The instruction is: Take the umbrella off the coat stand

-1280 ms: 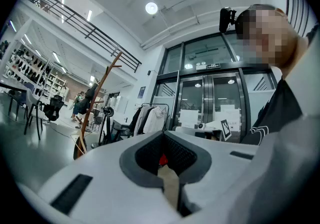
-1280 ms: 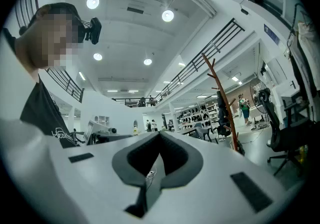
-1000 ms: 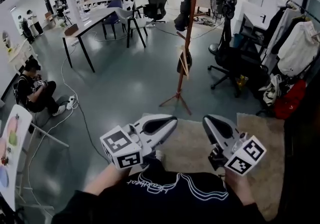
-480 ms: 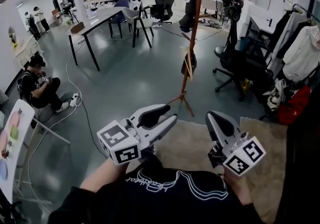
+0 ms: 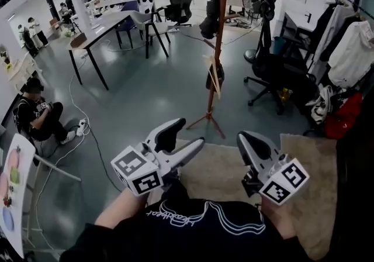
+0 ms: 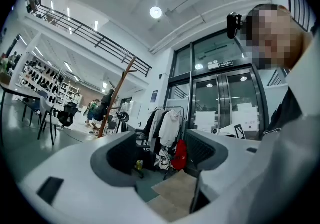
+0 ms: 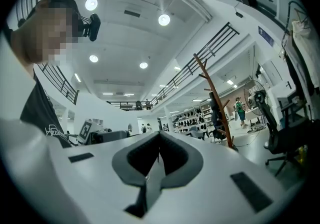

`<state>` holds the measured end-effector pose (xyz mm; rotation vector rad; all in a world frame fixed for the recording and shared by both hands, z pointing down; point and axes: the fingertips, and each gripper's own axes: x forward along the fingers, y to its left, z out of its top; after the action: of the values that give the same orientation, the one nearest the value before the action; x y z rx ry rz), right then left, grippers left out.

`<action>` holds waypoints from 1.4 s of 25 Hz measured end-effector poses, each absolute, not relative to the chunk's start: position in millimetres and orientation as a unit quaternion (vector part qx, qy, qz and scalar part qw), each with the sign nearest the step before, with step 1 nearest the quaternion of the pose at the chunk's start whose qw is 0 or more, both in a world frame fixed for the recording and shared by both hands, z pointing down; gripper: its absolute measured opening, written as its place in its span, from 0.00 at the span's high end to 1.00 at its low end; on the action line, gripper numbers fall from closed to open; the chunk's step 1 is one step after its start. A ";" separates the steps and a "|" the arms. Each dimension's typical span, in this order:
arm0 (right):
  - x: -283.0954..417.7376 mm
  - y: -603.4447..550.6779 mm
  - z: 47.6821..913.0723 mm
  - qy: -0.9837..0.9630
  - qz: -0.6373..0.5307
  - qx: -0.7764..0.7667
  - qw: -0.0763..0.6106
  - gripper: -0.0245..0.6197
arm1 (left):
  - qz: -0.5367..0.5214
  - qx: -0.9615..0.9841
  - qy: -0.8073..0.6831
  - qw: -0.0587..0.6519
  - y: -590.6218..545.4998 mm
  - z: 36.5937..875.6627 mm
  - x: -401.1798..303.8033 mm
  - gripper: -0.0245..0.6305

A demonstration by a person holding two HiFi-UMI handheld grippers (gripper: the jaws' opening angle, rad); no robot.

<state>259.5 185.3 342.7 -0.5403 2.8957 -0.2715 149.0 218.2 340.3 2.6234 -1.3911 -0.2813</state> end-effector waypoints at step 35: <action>47.8 -100.7 371.3 0.927 -0.132 -0.349 0.034 0.96 | -0.075 0.921 -0.347 0.159 -115.5 389.1 -80.6 0.44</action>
<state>47.8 -100.7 371.3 -1.0730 2.8521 -0.4050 -80.6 -115.5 389.1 2.6339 -0.9931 -0.2153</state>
